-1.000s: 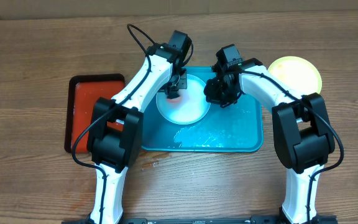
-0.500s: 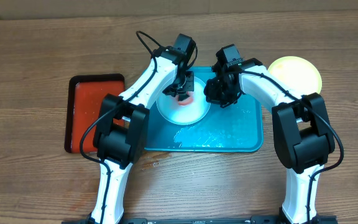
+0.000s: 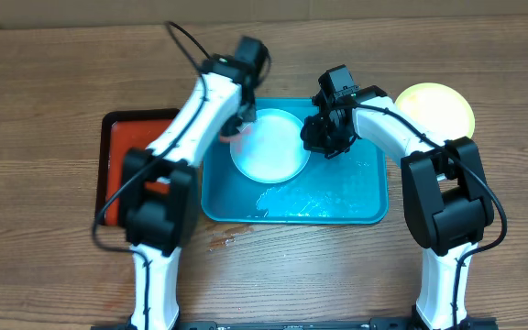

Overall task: Clean dirty plates on tray and stack at the side
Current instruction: 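Hold the pale plate with the right gripper and scrub it with the sponge, then move the sponge back into the red tray and release it with the left gripper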

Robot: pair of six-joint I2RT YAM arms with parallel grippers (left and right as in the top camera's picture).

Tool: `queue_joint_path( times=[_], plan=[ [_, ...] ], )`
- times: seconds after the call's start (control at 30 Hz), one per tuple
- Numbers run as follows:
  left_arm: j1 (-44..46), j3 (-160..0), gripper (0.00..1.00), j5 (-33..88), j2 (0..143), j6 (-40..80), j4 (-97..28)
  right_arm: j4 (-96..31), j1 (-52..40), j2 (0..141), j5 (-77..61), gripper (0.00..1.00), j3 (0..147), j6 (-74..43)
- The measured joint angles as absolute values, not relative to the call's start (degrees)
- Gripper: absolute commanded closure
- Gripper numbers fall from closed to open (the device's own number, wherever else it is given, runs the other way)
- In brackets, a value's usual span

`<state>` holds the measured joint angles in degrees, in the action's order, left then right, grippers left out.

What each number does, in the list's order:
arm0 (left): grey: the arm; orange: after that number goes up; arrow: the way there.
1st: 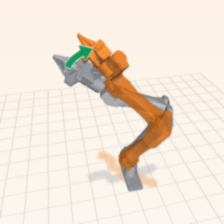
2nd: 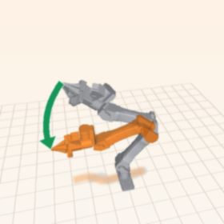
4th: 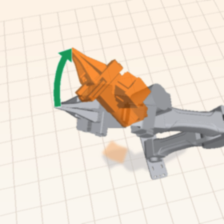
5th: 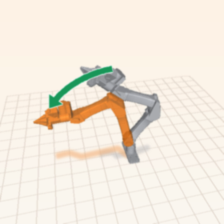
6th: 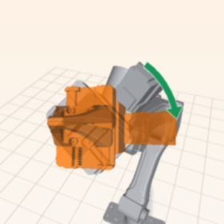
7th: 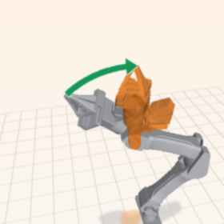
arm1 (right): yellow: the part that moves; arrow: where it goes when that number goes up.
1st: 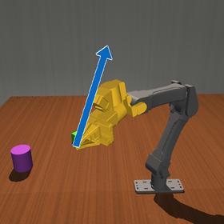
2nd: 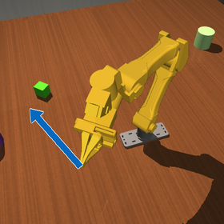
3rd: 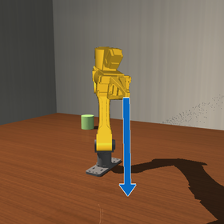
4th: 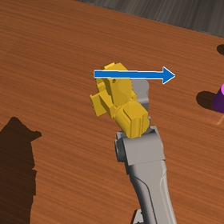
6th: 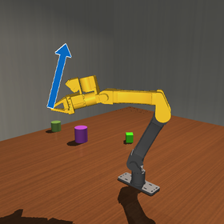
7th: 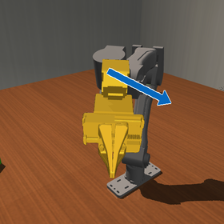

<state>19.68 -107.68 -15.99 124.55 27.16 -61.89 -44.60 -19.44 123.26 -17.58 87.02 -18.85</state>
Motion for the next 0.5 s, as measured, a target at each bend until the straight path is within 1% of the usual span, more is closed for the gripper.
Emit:
queue_joint_path(
  times=[0.1,0.23,0.37,0.5],
  plan=[
    [17.3,-108.3,0.96,-14.7,119.9,27.4,-63.5,-44.6,-19.4,123.3,-17.6,0.96,87.0,-18.9],
    [13.4,-109.1,0.96,-13.5,114.7,27.6,-70.6,-44.7,-19.4,123.3,-17.6,0.96,87.0,-18.9],
    [8.8,-109.0,0.96,-13.7,113.4,28.6,-77.3,-44.6,-19.4,123.3,-17.6,0.96,87.0,-18.8],
    [2.6,-105.0,0.96,-15.3,113.4,30.2,-77.3,-44.6,-19.4,123.3,-17.6,0.96,87.0,-18.9]
  ],
)
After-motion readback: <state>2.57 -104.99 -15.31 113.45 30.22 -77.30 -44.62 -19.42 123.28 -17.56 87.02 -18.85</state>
